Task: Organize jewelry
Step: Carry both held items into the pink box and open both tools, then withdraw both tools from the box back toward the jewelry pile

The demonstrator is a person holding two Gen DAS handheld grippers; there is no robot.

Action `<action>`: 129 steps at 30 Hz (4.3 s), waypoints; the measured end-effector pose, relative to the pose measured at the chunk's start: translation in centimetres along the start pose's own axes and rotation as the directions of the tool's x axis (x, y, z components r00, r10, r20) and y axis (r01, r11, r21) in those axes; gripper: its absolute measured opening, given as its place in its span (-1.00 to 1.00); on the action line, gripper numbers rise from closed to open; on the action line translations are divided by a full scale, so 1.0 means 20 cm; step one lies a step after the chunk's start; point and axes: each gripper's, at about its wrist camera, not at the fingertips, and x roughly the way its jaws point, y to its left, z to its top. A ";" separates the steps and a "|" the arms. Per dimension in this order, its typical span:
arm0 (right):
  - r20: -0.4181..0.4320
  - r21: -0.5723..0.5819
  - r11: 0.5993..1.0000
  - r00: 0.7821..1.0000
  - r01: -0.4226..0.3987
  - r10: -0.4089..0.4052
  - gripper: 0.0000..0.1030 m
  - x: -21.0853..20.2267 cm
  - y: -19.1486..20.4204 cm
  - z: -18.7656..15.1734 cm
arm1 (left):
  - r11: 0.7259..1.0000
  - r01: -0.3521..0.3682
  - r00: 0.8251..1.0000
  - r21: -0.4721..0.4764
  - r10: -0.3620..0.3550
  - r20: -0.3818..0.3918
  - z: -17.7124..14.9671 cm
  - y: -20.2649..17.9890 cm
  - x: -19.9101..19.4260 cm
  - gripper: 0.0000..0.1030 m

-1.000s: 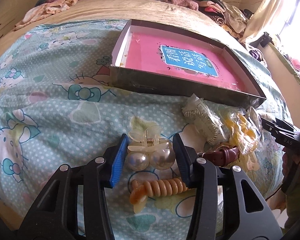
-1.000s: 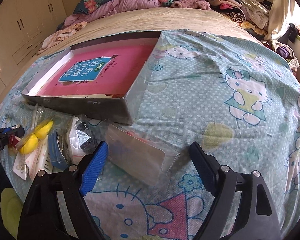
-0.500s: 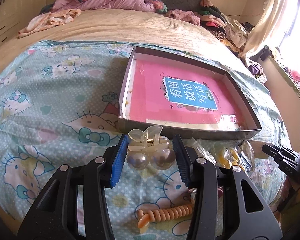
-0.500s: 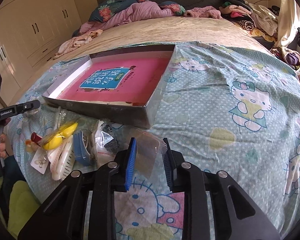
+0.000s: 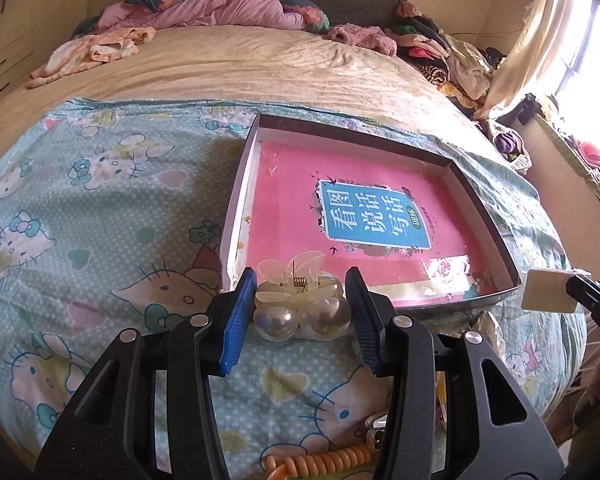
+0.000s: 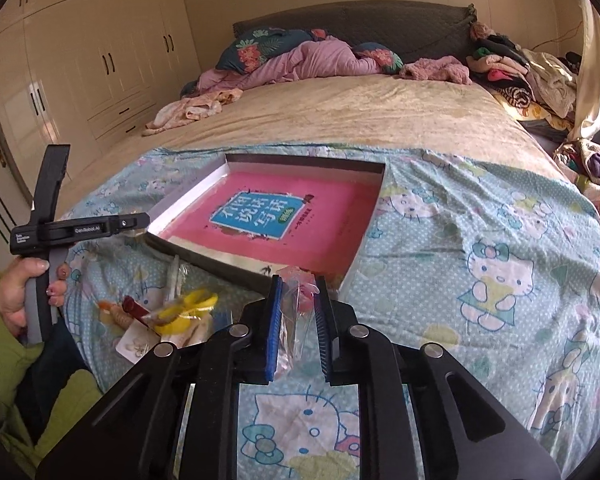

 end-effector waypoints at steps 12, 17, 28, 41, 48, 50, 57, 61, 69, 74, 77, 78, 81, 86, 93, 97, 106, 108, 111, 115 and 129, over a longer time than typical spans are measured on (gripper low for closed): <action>0.050 0.004 0.999 0.998 -0.039 0.039 -0.71 0.24 0.04 0.21 | 1.000 -0.021 1.000 0.009 0.021 -0.004 0.13 -0.02 0.14 -0.27; 0.031 0.026 0.998 0.998 -0.057 0.057 -0.71 0.37 0.04 0.24 | 0.999 -0.022 1.000 0.025 0.022 -0.007 0.17 -0.04 0.21 -0.27; -0.034 0.117 0.988 0.994 -0.100 0.104 -0.71 0.58 0.01 0.26 | 0.998 -0.004 0.998 0.063 0.008 -0.055 0.15 -0.11 0.37 -0.27; -0.097 0.141 0.990 0.995 0.010 0.004 -0.40 0.62 -0.05 0.18 | 0.998 -0.015 0.997 0.060 0.020 -0.076 0.14 -0.10 0.42 -0.27; -0.071 0.162 0.986 0.997 0.041 -0.030 0.21 0.55 -0.09 0.15 | 0.998 -0.014 0.996 0.062 0.019 -0.084 0.14 -0.11 0.42 -0.20; -0.059 0.165 0.985 0.998 0.039 -0.029 0.30 0.52 -0.09 0.15 | 0.998 -0.008 0.996 0.067 0.014 -0.085 0.13 -0.12 0.41 -0.10; -0.040 0.176 0.984 0.999 0.026 -0.019 0.47 0.44 -0.09 0.16 | 0.997 -0.022 0.997 0.072 0.027 -0.071 0.13 -0.16 0.34 0.49; -0.029 0.177 0.984 0.999 0.024 -0.019 0.58 0.40 -0.07 0.16 | 0.997 -0.024 0.998 0.070 0.028 -0.054 0.13 -0.16 0.27 0.71; 0.015 0.179 0.984 1.000 0.016 -0.019 0.69 0.27 -0.05 0.17 | 0.999 -0.024 1.000 0.036 0.023 0.019 0.15 -0.16 0.06 0.81; 0.044 0.153 0.988 0.999 0.006 -0.013 0.69 0.19 0.00 0.19 | 1.000 -0.017 0.997 0.014 0.016 0.072 0.15 -0.15 -0.08 0.81; 0.060 0.140 0.990 0.998 0.001 -0.009 0.69 0.14 0.02 0.19 | 0.999 -0.028 0.994 0.019 0.026 0.107 0.14 -0.15 -0.15 0.81; 0.065 0.136 0.991 0.998 -0.002 -0.007 0.69 0.12 0.03 0.19 | 0.999 -0.035 0.993 0.023 0.032 0.116 0.13 -0.15 -0.17 0.81; 0.075 0.124 0.992 0.997 -0.005 -0.004 0.69 0.08 0.06 0.19 | 1.000 -0.023 0.991 0.011 0.021 0.134 0.12 -0.14 -0.23 0.81; 0.092 0.105 0.994 0.996 -0.010 0.000 0.69 0.01 0.10 0.19 | 1.000 -0.014 0.987 0.009 0.013 0.158 0.07 -0.14 -0.32 0.81; 0.101 0.066 0.998 0.995 -0.019 0.012 0.69 -0.08 0.17 0.17 | 1.000 -0.011 0.985 0.021 0.007 0.170 0.00 -0.15 -0.40 0.81; 0.096 0.049 0.998 0.995 -0.024 0.019 0.69 -0.11 0.20 0.15 | 0.999 -0.013 0.986 0.036 0.007 0.167 -0.05 -0.16 -0.43 0.81; 0.075 0.024 0.999 0.997 -0.035 0.033 0.69 -0.14 0.23 0.08 | 0.997 -0.027 0.989 0.068 0.017 0.146 -0.16 -0.19 -0.46 0.81; 0.071 0.020 0.999 0.997 -0.038 0.036 0.69 -0.15 0.24 0.07 | 0.997 -0.029 0.990 0.074 0.018 0.138 -0.19 -0.19 -0.46 0.81; 0.061 0.014 0.999 0.997 -0.042 0.041 0.69 -0.16 0.25 0.05 | 0.996 -0.039 0.992 0.082 0.028 0.124 -0.23 -0.20 -0.45 0.81; 0.044 0.006 0.999 0.998 -0.048 0.048 0.69 -0.17 0.26 0.02 | 0.994 -0.046 0.994 0.100 0.036 0.102 -0.29 -0.22 -0.44 0.81; -0.028 -0.007 0.996 0.996 -0.084 0.084 0.69 -0.15 0.29 -0.12 | 0.983 -0.069 0.998 0.169 0.066 0.021 -0.45 -0.26 -0.36 0.81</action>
